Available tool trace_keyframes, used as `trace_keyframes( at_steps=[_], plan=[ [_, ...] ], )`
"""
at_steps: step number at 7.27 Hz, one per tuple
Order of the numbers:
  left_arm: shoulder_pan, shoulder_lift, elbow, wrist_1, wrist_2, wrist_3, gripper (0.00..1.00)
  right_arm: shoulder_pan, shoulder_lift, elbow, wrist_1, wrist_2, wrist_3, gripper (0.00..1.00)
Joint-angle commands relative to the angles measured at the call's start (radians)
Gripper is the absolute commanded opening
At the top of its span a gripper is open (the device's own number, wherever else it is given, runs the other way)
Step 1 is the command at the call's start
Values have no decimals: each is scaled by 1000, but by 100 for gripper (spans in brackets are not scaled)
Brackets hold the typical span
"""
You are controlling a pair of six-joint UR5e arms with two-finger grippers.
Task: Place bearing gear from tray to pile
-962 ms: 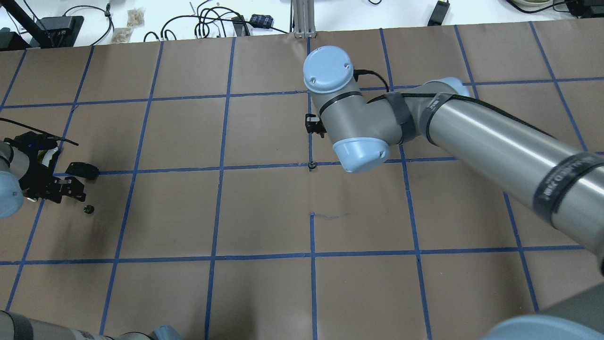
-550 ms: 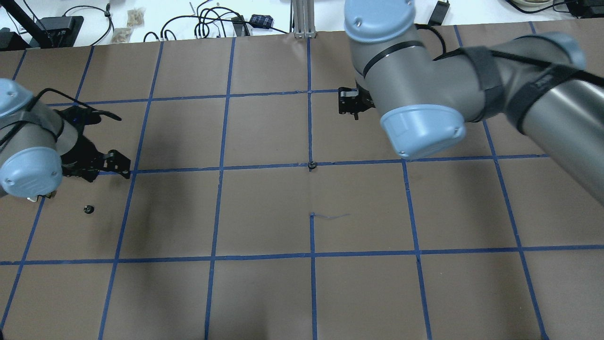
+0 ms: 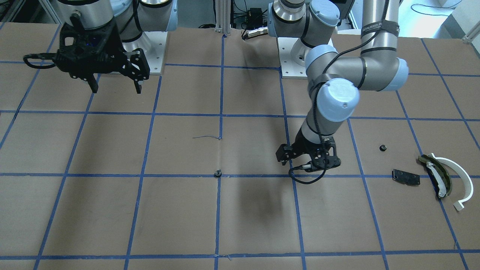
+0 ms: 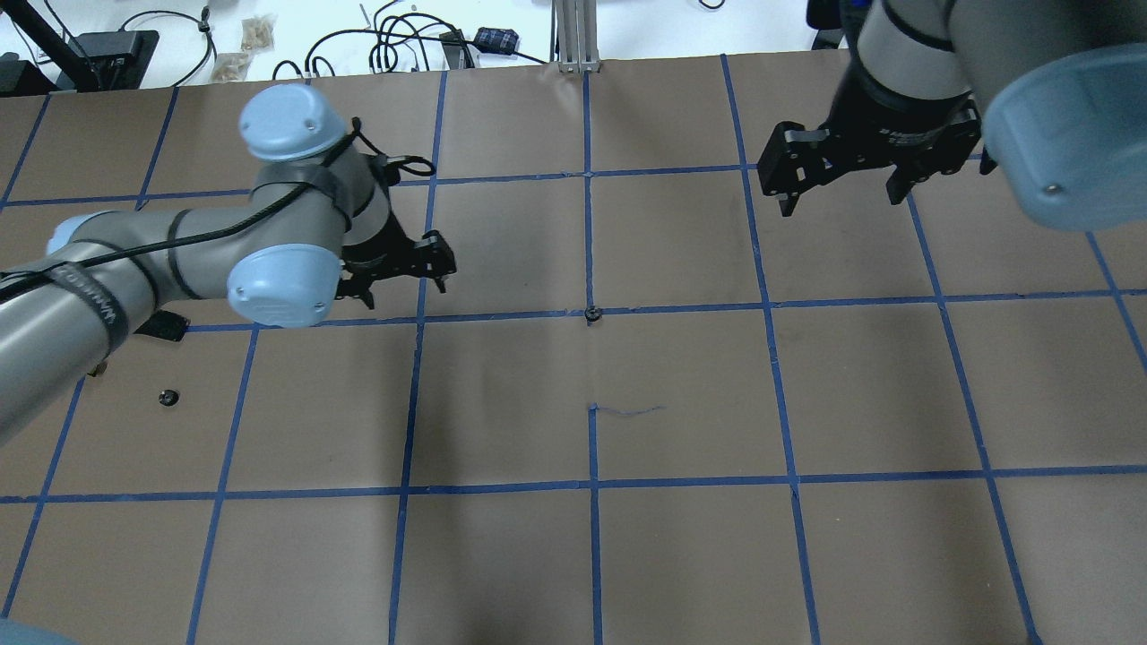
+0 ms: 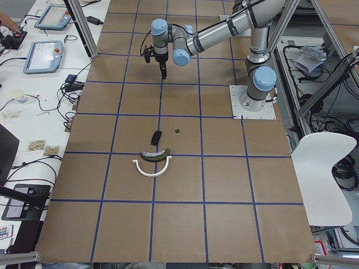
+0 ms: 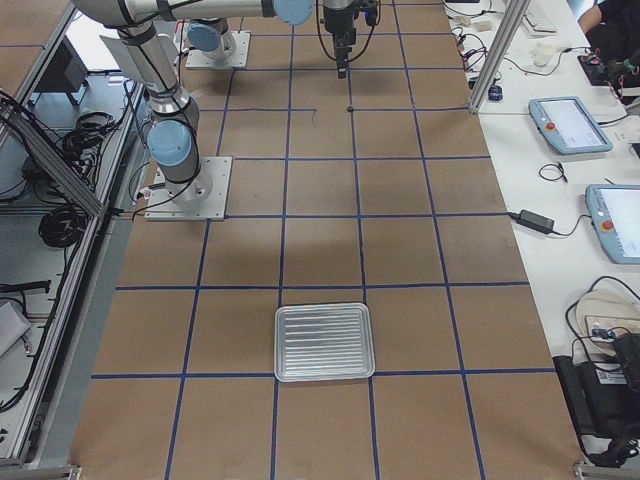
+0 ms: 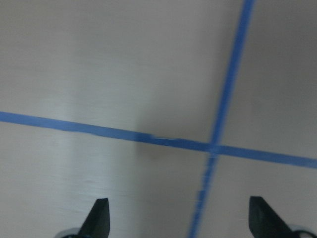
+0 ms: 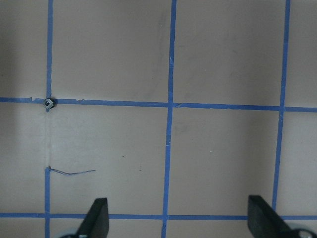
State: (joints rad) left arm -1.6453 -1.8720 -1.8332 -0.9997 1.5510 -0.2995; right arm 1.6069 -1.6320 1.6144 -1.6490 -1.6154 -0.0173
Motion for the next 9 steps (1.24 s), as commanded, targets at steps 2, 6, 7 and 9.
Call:
trace_keyframes(
  at_steps=[2,6,7,9],
  plan=[
    [-216,-152,210,-2,-19,-259,100,-27,10,85,-3,11,-35,100],
    [-296,-305,279,81,-9,-409,100,-29,-8,76,-29,12,-30,100],
    [-303,-309,267,73,-6,-417,100,-28,-8,76,-29,11,-30,100],
    [-301,-283,194,70,-8,-406,94,-28,6,78,-32,9,-32,100]
  ],
)
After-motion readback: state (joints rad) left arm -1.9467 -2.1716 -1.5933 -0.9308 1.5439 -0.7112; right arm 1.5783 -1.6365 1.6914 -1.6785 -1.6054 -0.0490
